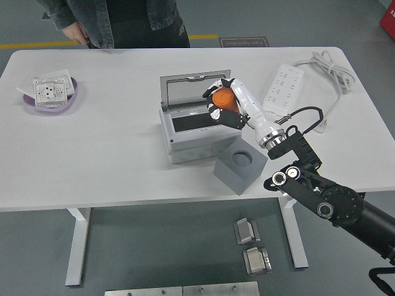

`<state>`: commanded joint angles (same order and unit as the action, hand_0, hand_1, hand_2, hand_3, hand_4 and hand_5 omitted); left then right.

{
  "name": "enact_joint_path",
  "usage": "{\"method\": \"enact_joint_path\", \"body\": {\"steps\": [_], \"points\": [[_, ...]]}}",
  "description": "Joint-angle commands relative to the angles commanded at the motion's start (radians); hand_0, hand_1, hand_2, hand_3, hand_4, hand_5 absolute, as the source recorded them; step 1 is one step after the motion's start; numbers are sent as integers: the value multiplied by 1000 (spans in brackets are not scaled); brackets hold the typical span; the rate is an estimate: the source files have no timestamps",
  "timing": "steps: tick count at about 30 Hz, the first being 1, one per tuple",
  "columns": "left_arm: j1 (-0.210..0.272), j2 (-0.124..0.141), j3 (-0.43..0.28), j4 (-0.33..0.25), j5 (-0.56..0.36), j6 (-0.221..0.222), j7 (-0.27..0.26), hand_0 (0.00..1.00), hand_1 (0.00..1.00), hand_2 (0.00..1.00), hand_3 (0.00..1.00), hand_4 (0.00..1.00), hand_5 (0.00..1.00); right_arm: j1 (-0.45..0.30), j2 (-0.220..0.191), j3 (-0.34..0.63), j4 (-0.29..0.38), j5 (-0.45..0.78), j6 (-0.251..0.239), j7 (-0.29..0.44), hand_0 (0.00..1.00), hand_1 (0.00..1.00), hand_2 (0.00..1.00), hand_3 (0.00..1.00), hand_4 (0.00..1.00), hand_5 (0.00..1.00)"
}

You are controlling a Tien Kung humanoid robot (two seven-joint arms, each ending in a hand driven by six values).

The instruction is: Pick up the cylinder from the cube,place it in the box,flap close box

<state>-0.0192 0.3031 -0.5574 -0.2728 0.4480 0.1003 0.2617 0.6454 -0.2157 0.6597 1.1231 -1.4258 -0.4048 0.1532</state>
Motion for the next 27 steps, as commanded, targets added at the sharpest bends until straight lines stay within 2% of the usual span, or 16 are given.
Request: {"method": "enact_joint_path", "body": {"steps": [6, 13, 20, 25, 26, 27], "points": [[-2, 6, 11, 1, -8, 0, 0, 717, 690, 572, 782, 778, 329, 137, 34, -119, -125, -92, 14, -29, 6, 165, 350, 243, 114, 2], [-8, 14, 22, 1, -13, 0, 0, 717, 689, 572, 781, 778, 330, 285, 79, -273, -275, -131, 15, -22, 10, 163, 350, 244, 117, 2], [-11, 20, 29, 1, -15, 1, 0, 717, 689, 572, 781, 780, 330, 394, 130, -431, -420, -60, 12, 12, 34, 174, 357, 247, 119, 2], [-13, 20, 30, 1, -17, 0, 0, 717, 689, 572, 781, 780, 330, 426, 163, -537, -503, 17, 8, 38, 34, 174, 357, 247, 119, 2], [-14, 19, 29, 1, -16, 0, 0, 717, 689, 572, 781, 781, 329, 430, 170, -562, -519, 33, 6, 44, 83, 204, 360, 253, 128, 2], [-14, 19, 29, 0, -16, 0, 0, 717, 689, 572, 781, 781, 329, 432, 174, -581, -528, 42, 5, 48, 83, 204, 360, 253, 128, 2]]}}
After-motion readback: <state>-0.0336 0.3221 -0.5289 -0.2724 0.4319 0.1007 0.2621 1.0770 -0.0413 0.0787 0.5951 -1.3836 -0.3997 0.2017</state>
